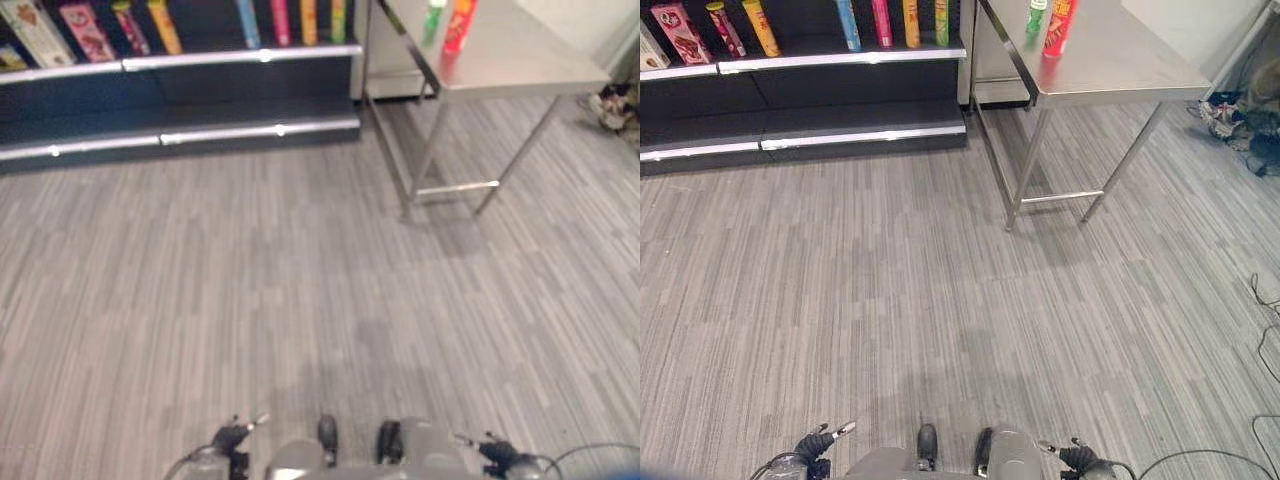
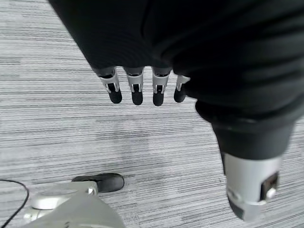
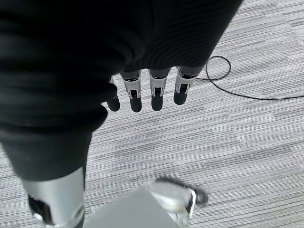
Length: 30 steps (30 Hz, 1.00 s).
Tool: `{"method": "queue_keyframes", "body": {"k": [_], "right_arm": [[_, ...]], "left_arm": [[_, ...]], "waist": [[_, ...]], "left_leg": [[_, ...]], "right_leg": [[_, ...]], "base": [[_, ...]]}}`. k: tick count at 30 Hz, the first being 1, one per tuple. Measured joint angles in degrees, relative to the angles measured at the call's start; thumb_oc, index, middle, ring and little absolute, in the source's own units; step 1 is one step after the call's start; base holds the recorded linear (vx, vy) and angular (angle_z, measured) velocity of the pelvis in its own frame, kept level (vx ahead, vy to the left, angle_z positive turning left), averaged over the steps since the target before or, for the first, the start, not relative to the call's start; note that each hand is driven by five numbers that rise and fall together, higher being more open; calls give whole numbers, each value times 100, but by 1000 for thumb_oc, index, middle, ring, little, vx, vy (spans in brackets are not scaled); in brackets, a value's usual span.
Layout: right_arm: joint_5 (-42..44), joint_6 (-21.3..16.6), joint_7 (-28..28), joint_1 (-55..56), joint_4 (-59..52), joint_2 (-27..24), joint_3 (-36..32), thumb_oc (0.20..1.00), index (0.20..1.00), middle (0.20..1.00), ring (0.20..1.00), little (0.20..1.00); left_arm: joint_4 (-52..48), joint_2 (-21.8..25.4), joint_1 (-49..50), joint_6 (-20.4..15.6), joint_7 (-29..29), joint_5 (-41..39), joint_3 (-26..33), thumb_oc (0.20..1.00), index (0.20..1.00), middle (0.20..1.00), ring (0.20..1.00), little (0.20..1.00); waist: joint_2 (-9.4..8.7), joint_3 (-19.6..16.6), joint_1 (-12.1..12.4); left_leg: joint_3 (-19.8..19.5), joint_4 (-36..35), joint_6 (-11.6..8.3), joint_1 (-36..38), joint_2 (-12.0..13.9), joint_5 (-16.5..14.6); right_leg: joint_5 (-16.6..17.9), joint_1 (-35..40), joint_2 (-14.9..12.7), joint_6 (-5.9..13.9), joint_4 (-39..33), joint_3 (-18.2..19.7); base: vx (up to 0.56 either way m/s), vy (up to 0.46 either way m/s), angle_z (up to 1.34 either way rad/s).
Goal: Put the goods on the table back onto the shelves and tidy them up.
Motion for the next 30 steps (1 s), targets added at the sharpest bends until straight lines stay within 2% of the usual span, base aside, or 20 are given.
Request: {"method": "queue_keyframes", "body": {"k": [3, 6, 7, 9, 10, 12, 13, 14, 15, 17, 18, 20, 22, 23, 24, 25, 26, 28, 29, 30], "right_arm": [[0, 4, 31, 16, -28, -4, 9, 1000, 1000, 1000, 1000, 1000], [-2, 7, 38, 24, -117, 14, 42, 1000, 1000, 1000, 1000, 1000], [-19, 11, 39, 66, -140, 27, 59, 1000, 1000, 1000, 1000, 1000], [-42, 11, 41, 128, -186, 60, 122, 1000, 1000, 1000, 1000, 1000], [-53, 11, 49, 264, -180, 106, 134, 1000, 1000, 1000, 1000, 1000], [-239, 0, 61, 282, -200, 27, 198, 1000, 1000, 1000, 1000, 1000], [-276, 6, 71, 244, -251, -16, 221, 1000, 1000, 1000, 1000, 1000], [-300, 4, 75, 202, -281, -58, 221, 1000, 1000, 1000, 1000, 1000], [-333, -2, 82, 130, -357, -110, 211, 1000, 1000, 1000, 1000, 1000], [-425, 4, 76, 205, -352, -135, 198, 1000, 1000, 1000, 1000, 1000], [-422, -5, 71, 196, -374, -138, 198, 1000, 1000, 1000, 1000, 1000], [-414, -21, 58, 200, -458, -133, 196, 1000, 1000, 1000, 1000, 1000], [-409, -45, 18, 97, -512, -148, 208, 1000, 1000, 1000, 1000, 1000], [-393, -27, 21, 38, -527, -142, 227, 1000, 1000, 1000, 1000, 1000], [-347, -22, 13, 15, -509, -105, 243, 1000, 1000, 1000, 1000, 1000], [-235, -8, 3, -14, -492, -78, 232, 1000, 1000, 1000, 1000, 1000], [-93, 5, -62, -185, -396, 7, 234, 1000, 1000, 1000, 1000, 1000], [25, -20, -78, -200, -414, -26, 241, 1000, 1000, 1000, 1000, 1000], [31, -43, -105, -228, -478, -38, 236, 1000, 1000, 1000, 1000, 1000], [30, -39, -95, -235, -478, -29, 254, 1000, 1000, 1000, 1000, 1000]], "left_arm": [[-1, 28, -84, -4, 0, -1, 1, 1000, 1000, 1000, 1000, 1000], [136, 26, -165, 1, 1, -1, 14, 1000, 1000, 1000, 1000, 1000], [137, 28, -138, 1, 1, -1, 11, 1000, 1000, 1000, 1000, 1000], [126, 54, 32, -8, -6, -3, 20, 1000, 1000, 1000, 1000, 1000], [118, 89, 154, -5, -15, -4, 18, 1000, 1000, 1000, 1000, 1000], [98, -49, 260, -5, -43, -2, 14, 1000, 1000, 1000, 1000, 1000], [94, -100, 248, -1, -54, -1, 13, 1000, 1000, 1000, 1000, 1000], [80, -138, 214, -1, -66, 0, 15, 1000, 1000, 1000, 1000, 1000], [65, -166, 206, -3, -76, -2, 19, 1000, 1000, 1000, 1000, 1000], [-7, -138, 195, -47, -70, -5, 14, 1000, 1000, 1000, 1000, 1000], [-22, -137, 196, -54, -67, -7, 12, 1000, 1000, 1000, 1000, 1000], [-11, -125, 168, -50, -58, -14, 12, 1000, 1000, 1000, 1000, 1000], [-2, -144, 87, -26, -33, -22, 22, 1000, 1000, 1000, 1000, 1000], [1, -134, 72, -6, -15, -22, 49, 1000, 1000, 1000, 1000, 1000], [0, -96, 38, 21, 12, -35, 82, 1000, 1000, 1000, 1000, 1000], [0, -51, 33, 23, 26, -52, 79, 1000, 1000, 1000, 1000, 1000], [-119, 36, -16, -5, 30, -54, 76, 1000, 1000, 1000, 1000, 1000], [-226, 61, -19, -3, 42, -55, 72, 1000, 1000, 1000, 1000, 1000], [-219, 55, -8, 0, 65, -55, 61, 1000, 1000, 1000, 1000, 1000], [-239, 54, -20, 1, 81, -54, 54, 1000, 1000, 1000, 1000, 1000]], "waist": [[-35, -4, -102], [-273, -7, -121], [-299, 13, -129], [-458, -28, -164], [-595, -130, -162], [-227, -262, -226], [-155, -290, -232], [-140, -294, -236], [-79, -315, -281], [-223, -465, -341], [-226, -515, -329], [-297, -664, -324], [-203, -629, -250], [-156, -583, -227], [-185, -555, -177], [-254, -482, -164], [-459, -352, -82], [-466, -302, -92], [-365, -275, -87], [-345, -258, -69]], "left_leg": [[-310, -18, -44, -35, 72, -26], [-455, -9, -270, 77, 99, -210], [-502, -30, -356, 185, 105, -287], [-627, -79, -615, 490, 157, -483], [-710, -217, -831, 786, 276, -650], [-784, -239, -1044, 988, 849, -862], [-780, -113, -1061, 980, 957, -865], [-787, 10, -1061, 911, 970, -825], [-774, 221, -1190, 853, 1066, -734], [-965, 774, -1593, 726, 1143, -575], [-976, 1001, -1682, 616, 1149, -528], [-957, 2132, -1988, -10, 1156, -499], [-948, 3413, -2196, -645, 1242, -261], [-903, 3984, -2185, -855, 1305, 31], [-799, 4546, -2178, -1147, 1342, 533], [-595, 4969, -2182, -1481, 1397, 815], [120, 4617, -1738, -1787, 1441, -2], [370, 3655, -1631, -1924, 1365, -21], [506, 2277, -1562, -2001, 1337, 94], [521, 1740, -1535, -2005, 1308, 237]], "right_leg": [[214, -10, -60, 239, -1234, 141], [1149, -38, -201, 453, -3419, 56], [1371, -152, -271, 460, -3674, 19], [1418, -101, -406, 562, -3639, -398], [1419, 12, -421, 479, -3512, -616], [1511, 19, -79, 494, -3018, -1059], [1516, 30, 64, 485, -2985, -1030], [1501, 67, 138, 436, -2944, -1015], [1446, 202, 265, 329, -2957, -1010], [1436, 545, 344, 2, -3100, -1119], [1387, 625, 396, -71, -3137, -1153], [1369, 754, 468, -244, -3334, -1199], [1300, 786, 642, -705, -3254, -1163], [1168, 865, 690, -813, -3191, -1118], [1021, 993, 700, -940, -3277, -1087], [1002, 1144, 707, -890, -3441, -990], [1041, 1377, 616, -872, -3675, -777], [1011, 1437, 595, -931, -3675, -834], [966, 1531, 639, -875, -3672, -902], [941, 1604, 643, -822, -3673, -840]], "base": [[299, -115, 49], [354, -83, 33], [420, -58, 21], [401, -49, 39], [480, -58, 46], [536, -77, 33], [513, -117, 19], [505, -156, 22], [419, -165, 54], [355, -170, 57], [284, -168, 30], [170, -118, 15], [273, -173, -13], [384, -148, -14], [373, -49, -2], [308, 49, -11], [281, 106, -22], [190, 89, -26], [317, 196, -24], [427, 270, -24]]}}
